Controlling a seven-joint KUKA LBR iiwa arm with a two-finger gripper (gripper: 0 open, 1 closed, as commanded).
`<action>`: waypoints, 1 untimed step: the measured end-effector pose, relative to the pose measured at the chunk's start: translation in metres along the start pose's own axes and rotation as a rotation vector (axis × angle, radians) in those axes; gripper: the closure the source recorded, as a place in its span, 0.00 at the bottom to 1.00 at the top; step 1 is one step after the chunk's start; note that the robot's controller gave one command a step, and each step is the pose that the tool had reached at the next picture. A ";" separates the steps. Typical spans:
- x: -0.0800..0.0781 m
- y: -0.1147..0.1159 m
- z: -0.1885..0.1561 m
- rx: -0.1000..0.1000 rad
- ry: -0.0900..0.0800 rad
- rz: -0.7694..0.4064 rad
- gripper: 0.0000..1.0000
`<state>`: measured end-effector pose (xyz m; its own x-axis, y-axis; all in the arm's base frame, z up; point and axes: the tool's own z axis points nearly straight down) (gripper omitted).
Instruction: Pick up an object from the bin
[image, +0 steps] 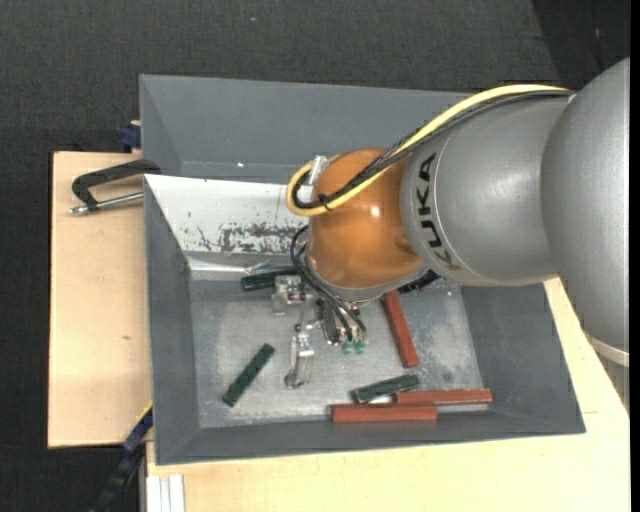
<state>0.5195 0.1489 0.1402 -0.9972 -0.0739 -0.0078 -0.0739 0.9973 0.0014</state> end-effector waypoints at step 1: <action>0.008 0.023 0.038 -0.001 0.007 -0.290 0.00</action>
Offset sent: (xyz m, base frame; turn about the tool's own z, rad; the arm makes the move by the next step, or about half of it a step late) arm 0.0152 0.0263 -0.0690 -0.4873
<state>0.5096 0.1716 0.1024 -0.9343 -0.3564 -0.0013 -0.3564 0.9343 0.0007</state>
